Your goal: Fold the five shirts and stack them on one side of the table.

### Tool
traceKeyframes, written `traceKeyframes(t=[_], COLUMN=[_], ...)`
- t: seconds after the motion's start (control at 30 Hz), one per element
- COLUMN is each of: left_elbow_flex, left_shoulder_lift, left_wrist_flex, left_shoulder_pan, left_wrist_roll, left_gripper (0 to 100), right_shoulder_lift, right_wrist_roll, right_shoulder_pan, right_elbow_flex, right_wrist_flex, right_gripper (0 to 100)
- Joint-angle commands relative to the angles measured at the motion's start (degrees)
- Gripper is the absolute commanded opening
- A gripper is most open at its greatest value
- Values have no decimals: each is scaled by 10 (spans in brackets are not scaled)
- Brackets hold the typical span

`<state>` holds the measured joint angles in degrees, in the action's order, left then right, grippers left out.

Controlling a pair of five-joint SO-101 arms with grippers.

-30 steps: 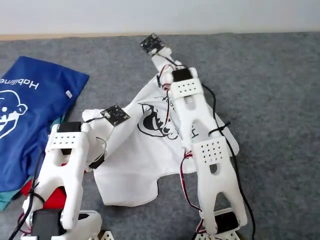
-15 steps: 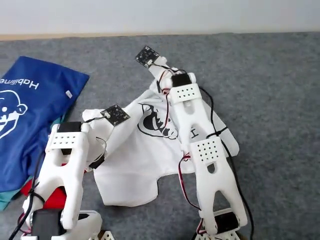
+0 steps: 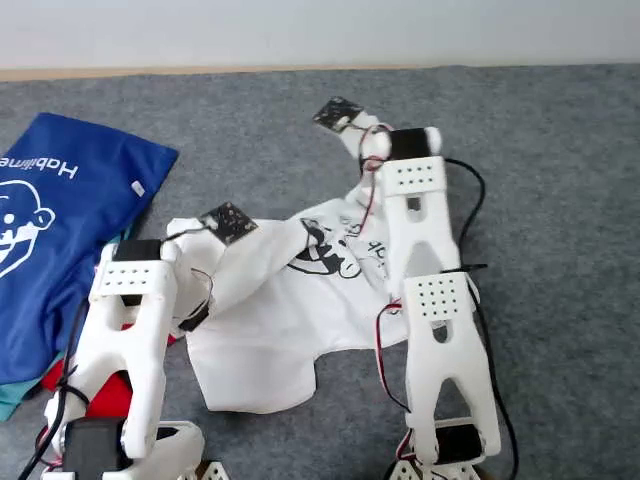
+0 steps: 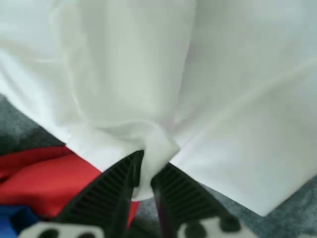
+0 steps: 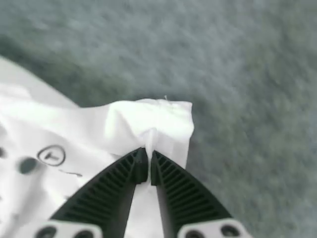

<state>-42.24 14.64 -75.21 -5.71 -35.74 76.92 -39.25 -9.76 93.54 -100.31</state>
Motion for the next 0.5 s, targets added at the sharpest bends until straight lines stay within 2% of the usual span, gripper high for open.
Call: traceKeyframes(t=[0.0, 0.27, 0.37, 0.47], left_elbow_flex=[38, 48, 46, 46], left_shoulder_lift=[25, 21, 21, 21], left_wrist_flex=[-12, -7, -7, -6], left_shoulder_pan=[2, 2, 2, 2], left_wrist_roll=[4, 4, 4, 4], left_gripper=[2, 3, 3, 3], right_shoulder_lift=[-53, -58, -62, -88], right_wrist_roll=[3, 2, 4, 40], right_shoulder_pan=[38, 46, 47, 47], right_elbow_flex=[23, -39, -37, -37], right_wrist_flex=[-28, -27, -27, -25], right_gripper=[9, 33, 153, 261])
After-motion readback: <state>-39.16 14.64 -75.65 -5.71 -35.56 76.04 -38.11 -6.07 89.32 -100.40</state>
